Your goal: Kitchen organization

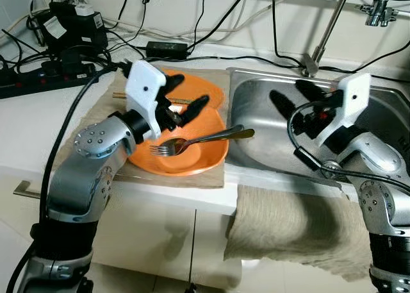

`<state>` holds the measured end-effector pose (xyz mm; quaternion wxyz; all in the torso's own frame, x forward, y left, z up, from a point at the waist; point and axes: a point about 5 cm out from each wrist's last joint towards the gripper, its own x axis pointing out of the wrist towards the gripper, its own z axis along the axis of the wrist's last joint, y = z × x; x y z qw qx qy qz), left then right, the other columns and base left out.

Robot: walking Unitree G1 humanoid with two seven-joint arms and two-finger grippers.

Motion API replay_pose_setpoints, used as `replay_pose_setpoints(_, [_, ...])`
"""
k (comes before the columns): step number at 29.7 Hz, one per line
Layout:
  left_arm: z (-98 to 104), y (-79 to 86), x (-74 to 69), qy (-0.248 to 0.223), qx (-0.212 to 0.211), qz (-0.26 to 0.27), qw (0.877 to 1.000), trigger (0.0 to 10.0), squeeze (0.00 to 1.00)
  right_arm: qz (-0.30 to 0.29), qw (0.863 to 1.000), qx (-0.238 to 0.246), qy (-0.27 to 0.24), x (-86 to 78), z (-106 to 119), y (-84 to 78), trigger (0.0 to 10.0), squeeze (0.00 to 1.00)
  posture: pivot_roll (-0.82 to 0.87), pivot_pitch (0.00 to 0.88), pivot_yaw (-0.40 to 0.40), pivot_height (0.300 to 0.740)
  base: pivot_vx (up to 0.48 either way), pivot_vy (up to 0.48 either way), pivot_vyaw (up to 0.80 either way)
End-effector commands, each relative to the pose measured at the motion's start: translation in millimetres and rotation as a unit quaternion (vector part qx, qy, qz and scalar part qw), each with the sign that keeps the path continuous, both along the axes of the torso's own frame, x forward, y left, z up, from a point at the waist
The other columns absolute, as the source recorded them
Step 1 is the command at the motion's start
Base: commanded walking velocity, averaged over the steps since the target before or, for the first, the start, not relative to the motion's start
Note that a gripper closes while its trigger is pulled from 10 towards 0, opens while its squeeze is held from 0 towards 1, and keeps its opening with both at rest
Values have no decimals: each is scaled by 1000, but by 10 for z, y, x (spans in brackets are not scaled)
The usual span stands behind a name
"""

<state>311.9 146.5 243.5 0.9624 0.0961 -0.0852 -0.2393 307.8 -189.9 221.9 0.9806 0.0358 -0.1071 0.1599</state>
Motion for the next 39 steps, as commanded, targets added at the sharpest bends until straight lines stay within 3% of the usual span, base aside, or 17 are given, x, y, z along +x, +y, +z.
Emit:
replay_pose_setpoints(1, [90, 54, 25, -31, -3, 46, 998, 10000, 0, -43, 999, 23, -19, 15, 74, -91, 10000, 0, -30, 0, -47, 740, 0, 0, 0])
replay_pose_setpoints(3, [160, 54, -24, -61, -50, 67, 995, 10000, 0, -43, 999, 17, -24, -1, 66, -18, 10000, 0, -26, 0, -50, 740, 0, 0, 0])
replay_pose_setpoints(7, [101, -2, -112, -64, -55, 51, 995, 10000, 0, -4, 1000, 6, -21, -33, 34, 152, 10000, 0, -23, 0, -51, 740, 0, 0, 0])
replay_pose_setpoints(13, [9, -12, -185, -46, -82, 45, 995, 10000, 0, 6, 1000, -1, -8, -33, -9, 245, 10000, 0, -20, 0, -55, 740, 0, 0, 0])
replay_pose_setpoints(17, [9, 14, -182, -60, -57, 66, 994, 10000, 0, -2, 1000, -6, 4, -40, -61, 280, 10000, 0, -19, 0, -55, 740, 0, 0, 0])
replay_pose_setpoints(22, [28, 36, -170, -66, -64, 80, 993, 10000, 0, -14, 1000, -5, 15, -64, -96, 300, 10000, 0, -25, 0, -47, 740, 0, 0, 0])
replay_pose_setpoints(39, [8, 110, -182, -66, -76, 100, 990, 10000, 0, -26, 999, -4, 19, -99, -85, 317, 10000, 0, -31, 0, -52, 740, 0, 0, -787])
